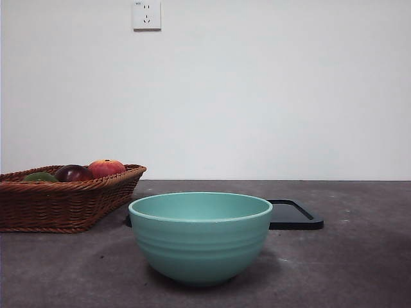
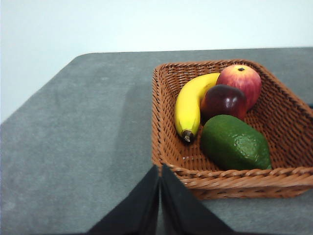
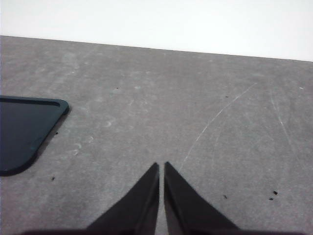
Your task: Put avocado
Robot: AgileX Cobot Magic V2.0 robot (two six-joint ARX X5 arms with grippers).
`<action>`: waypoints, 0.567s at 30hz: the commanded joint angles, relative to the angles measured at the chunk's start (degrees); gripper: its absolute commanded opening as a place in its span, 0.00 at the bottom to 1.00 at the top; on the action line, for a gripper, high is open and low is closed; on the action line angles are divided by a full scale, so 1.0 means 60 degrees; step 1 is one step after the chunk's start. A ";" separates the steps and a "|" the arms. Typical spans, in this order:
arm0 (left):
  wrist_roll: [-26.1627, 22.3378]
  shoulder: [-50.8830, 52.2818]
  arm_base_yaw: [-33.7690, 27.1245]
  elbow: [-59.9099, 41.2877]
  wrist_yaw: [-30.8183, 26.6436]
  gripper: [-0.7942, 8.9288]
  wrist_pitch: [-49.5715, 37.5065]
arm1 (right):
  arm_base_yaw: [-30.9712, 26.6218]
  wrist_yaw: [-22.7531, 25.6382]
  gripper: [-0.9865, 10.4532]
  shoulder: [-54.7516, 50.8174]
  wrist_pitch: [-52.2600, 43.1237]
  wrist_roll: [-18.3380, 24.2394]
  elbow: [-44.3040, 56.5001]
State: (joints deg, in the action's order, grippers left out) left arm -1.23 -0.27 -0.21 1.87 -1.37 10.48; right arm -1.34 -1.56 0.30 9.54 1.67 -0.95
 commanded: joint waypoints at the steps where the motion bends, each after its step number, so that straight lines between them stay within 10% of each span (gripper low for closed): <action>1: 0.0831 -0.0004 -0.0007 -0.0204 -0.0025 0.09 -0.0029 | -0.0004 -0.0029 0.09 -0.0015 -0.0128 -0.0452 0.0058; 17: 0.2929 -0.0007 -0.0007 0.0426 -0.0015 0.09 -0.1144 | 0.0015 -0.0219 0.09 -0.0004 -0.0936 -0.3763 -0.0459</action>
State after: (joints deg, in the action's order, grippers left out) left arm 13.02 -0.32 -0.21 2.90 -1.37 5.69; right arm -1.34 -3.18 0.32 4.95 -16.91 -1.98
